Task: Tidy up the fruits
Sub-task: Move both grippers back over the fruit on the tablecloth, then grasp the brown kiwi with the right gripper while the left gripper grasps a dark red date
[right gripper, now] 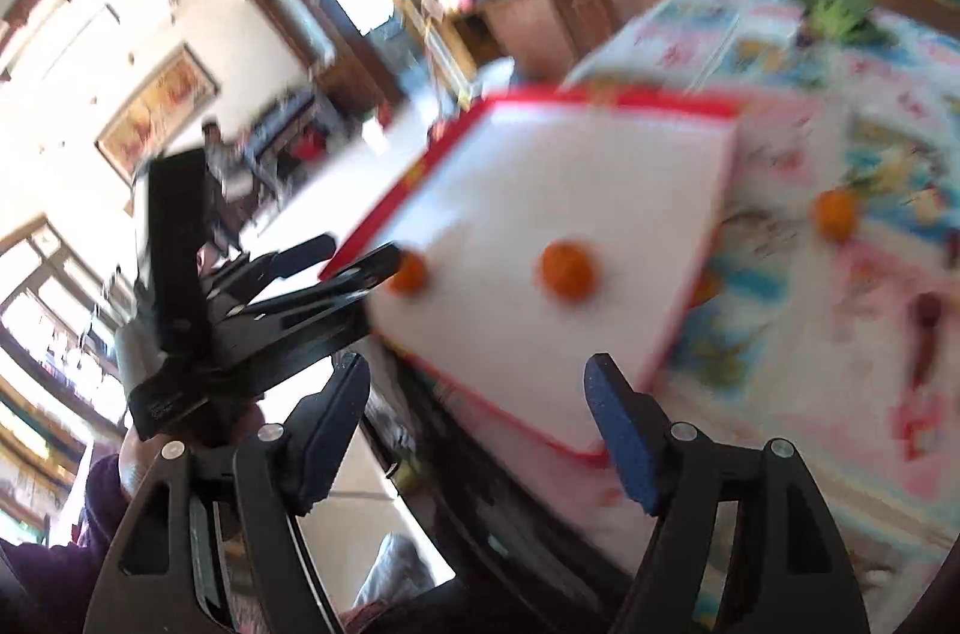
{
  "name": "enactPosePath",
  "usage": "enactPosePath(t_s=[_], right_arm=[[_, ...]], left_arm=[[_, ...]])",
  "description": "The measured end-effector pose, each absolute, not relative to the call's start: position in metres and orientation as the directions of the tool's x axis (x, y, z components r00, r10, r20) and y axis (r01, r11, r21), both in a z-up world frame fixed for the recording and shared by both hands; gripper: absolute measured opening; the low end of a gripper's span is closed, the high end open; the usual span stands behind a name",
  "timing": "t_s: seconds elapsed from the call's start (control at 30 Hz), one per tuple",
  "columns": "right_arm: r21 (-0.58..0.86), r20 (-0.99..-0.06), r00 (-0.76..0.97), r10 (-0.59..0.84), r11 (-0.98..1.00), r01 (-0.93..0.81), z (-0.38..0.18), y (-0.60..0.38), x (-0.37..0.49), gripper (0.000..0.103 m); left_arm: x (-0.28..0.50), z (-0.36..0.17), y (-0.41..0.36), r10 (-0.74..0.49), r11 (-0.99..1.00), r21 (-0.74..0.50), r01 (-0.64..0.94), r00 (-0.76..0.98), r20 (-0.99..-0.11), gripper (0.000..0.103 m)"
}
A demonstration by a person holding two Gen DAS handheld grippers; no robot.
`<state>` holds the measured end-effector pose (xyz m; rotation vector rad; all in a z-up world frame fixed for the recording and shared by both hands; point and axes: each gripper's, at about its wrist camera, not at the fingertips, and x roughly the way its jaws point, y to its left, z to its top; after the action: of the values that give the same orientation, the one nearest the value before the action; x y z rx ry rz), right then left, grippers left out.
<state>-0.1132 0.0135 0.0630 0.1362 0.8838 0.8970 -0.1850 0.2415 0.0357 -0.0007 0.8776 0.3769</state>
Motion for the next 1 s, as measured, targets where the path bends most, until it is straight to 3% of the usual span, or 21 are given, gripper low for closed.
enactPosePath(t_s=[0.17, 0.27, 0.43, 0.57, 0.77, 0.93, 1.0], right_arm=[[0.402, -0.587, 0.49, 0.645, 0.757, -0.515, 0.067, -0.077, -0.109, 0.075], [0.373, -0.621, 0.557, 0.552, 0.833, -0.409, 0.052, -0.124, -0.105, 0.075], [0.371, -0.692, 0.549, 0.468, 0.883, -0.286, 0.029, -0.163, -0.088, 0.072], [0.346, -0.725, 0.531, 0.439, 0.899, -0.27, 0.022, -0.15, -0.072, 0.052], [0.312, -0.763, 0.524, 0.379, 0.925, -0.215, 0.009, -0.151, -0.062, 0.043], [0.255, -0.775, 0.541, 0.327, 0.945, -0.204, 0.009, -0.151, -0.056, 0.024], [0.248, -0.768, 0.549, 0.329, 0.944, -0.219, 0.008, -0.155, -0.057, 0.021]], left_arm=[[-0.197, 0.085, 0.201, 0.253, 0.966, 0.121, -0.23, 0.724, -0.641, 0.064], [-0.198, 0.101, 0.157, 0.125, 0.992, 0.082, -0.094, 0.795, -0.594, 0.077], [-0.182, 0.086, 0.068, -0.062, 0.984, 0.096, 0.151, 0.79, -0.61, 0.079], [-0.157, 0.066, 0.025, -0.115, 0.967, 0.092, 0.236, 0.734, -0.669, 0.079], [-0.133, 0.044, 0.013, -0.121, 0.971, 0.054, 0.234, 0.672, -0.731, 0.077], [-0.123, 0.034, 0.006, -0.146, 0.966, 0.028, 0.256, 0.636, -0.758, 0.065], [-0.116, 0.031, 0.003, -0.169, 0.962, 0.006, 0.273, 0.61, -0.774, 0.06]])
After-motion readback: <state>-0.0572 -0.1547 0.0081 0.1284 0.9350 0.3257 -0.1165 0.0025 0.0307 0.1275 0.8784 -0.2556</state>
